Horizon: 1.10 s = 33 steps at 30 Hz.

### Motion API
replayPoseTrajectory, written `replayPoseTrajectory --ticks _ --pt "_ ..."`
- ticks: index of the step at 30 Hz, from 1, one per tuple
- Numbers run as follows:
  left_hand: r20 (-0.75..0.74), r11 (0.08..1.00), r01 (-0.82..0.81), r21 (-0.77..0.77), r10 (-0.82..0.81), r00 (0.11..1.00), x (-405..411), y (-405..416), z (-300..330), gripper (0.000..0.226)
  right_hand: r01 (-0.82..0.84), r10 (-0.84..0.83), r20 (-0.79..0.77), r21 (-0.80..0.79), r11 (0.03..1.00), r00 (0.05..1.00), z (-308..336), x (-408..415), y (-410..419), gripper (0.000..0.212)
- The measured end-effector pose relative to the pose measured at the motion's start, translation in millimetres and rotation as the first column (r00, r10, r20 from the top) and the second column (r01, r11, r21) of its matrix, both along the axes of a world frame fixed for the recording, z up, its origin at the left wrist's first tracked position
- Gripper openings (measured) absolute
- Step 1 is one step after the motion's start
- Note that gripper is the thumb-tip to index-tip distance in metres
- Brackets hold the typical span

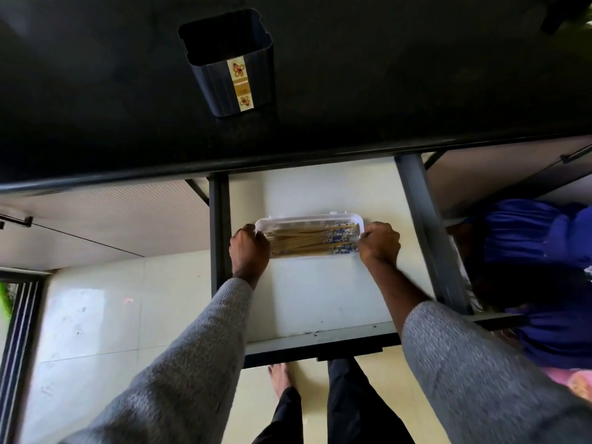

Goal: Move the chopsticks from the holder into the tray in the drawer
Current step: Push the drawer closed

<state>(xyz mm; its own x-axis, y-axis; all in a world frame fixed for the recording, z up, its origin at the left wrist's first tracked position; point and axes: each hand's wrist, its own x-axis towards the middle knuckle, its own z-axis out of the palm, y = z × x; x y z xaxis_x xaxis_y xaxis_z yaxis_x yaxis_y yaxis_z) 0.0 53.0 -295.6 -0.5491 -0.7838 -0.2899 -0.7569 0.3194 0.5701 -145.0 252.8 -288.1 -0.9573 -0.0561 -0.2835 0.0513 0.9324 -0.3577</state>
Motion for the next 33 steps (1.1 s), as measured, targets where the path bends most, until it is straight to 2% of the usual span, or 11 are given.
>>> replayPoseTrajectory --ticks 5,8,13,15,19,22,25,27,30,33 --pt "-0.095 0.995 0.059 0.082 -0.051 0.994 -8 3 10 0.039 -0.093 0.094 0.018 -0.021 0.995 0.995 2 -23 -7 0.021" --pt "-0.129 0.989 0.136 0.067 -0.126 0.984 1 7 13 0.04 -0.118 0.119 0.009 -0.068 0.991 0.993 3 -15 3 0.022" --pt "-0.139 0.975 0.218 0.051 -0.209 0.968 27 39 19 0.05 -0.184 0.172 -0.077 -0.185 0.965 0.982 8 32 36 0.031" --pt "-0.14 0.96 0.273 0.058 -0.263 0.955 39 61 22 0.053 -0.252 0.226 -0.14 -0.22 0.942 0.964 14 60 51 0.029" --pt "-0.195 0.929 0.366 0.053 -0.35 0.916 68 113 33 0.051 -0.471 0.398 -0.33 -0.176 0.865 0.856 22 111 80 0.015" --pt "-0.246 0.883 0.443 -0.157 -0.47 0.848 100 148 36 0.044 -0.57 0.489 -0.4 -0.107 0.815 0.775 27 141 102 0.013" --pt "-0.174 0.8 0.461 -0.384 -0.553 0.815 136 174 24 0.044 -0.654 0.571 -0.451 -0.037 0.756 0.686 30 163 131 0.008" --pt "-0.124 0.737 0.486 -0.47 -0.6 0.79 161 192 16 0.047 -0.715 0.622 -0.472 -0.028 0.699 0.626 26 175 154 0.01" --pt "-0.022 0.662 0.565 -0.492 -0.658 0.752 188 221 -2 0.054 -0.781 0.693 -0.464 0.004 0.625 0.552 8 188 184 0.011" --pt "0.083 0.671 0.588 -0.452 -0.625 0.776 187 241 -10 0.063 -0.838 0.804 -0.346 0.083 0.54 0.484 -18 187 200 0.034"
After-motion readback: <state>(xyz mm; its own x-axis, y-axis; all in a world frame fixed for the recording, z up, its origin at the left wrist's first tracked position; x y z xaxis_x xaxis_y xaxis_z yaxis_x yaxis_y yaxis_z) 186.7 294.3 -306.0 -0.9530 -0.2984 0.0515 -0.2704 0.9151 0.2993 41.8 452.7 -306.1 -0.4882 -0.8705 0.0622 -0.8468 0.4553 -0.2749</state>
